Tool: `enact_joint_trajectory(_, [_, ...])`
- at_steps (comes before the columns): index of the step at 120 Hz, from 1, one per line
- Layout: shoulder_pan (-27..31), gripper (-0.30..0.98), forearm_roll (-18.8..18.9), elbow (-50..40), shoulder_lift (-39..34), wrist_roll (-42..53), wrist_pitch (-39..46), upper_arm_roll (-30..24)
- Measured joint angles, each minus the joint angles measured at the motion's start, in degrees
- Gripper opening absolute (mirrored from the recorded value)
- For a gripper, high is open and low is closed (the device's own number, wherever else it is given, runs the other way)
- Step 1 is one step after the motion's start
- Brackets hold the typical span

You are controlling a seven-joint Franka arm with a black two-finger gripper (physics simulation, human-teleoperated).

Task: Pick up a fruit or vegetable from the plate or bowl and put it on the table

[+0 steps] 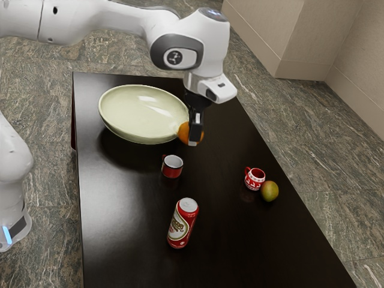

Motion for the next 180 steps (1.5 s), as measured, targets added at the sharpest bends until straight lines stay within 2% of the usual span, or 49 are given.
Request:
enact_joint_trajectory(39, [-0.01, 0.42, -2.12, 2.53, 1.62, -1.38, 10.04, -9.02])
enact_joint_trajectory(63, [0.03, 0.42, -2.08, 6.0, 4.09, -3.09, 14.62, -15.84])
enact_joint_trajectory(89, [-0.05, 0.42, -1.59, 6.59, 7.21, -5.58, 18.94, -20.61])
enact_joint_trajectory(107, [-0.65, 0.42, 1.96, 6.8, 13.06, -7.53, 21.96, -22.17])
enact_joint_trajectory(137, [-6.57, 0.42, 10.09, 8.9, 21.77, -11.99, 25.99, -22.16])
enact_joint_trajectory(149, [-8.79, 0.43, 16.66, 9.78, 25.72, -14.57, 27.72, -21.67])
enact_joint_trajectory(161, [-9.5, 0.43, 21.12, 9.8, 28.87, -16.91, 29.94, -21.42])
enact_joint_trajectory(180, [-16.73, 0.42, 26.8, 12.44, 35.65, -20.37, 32.44, -13.66])
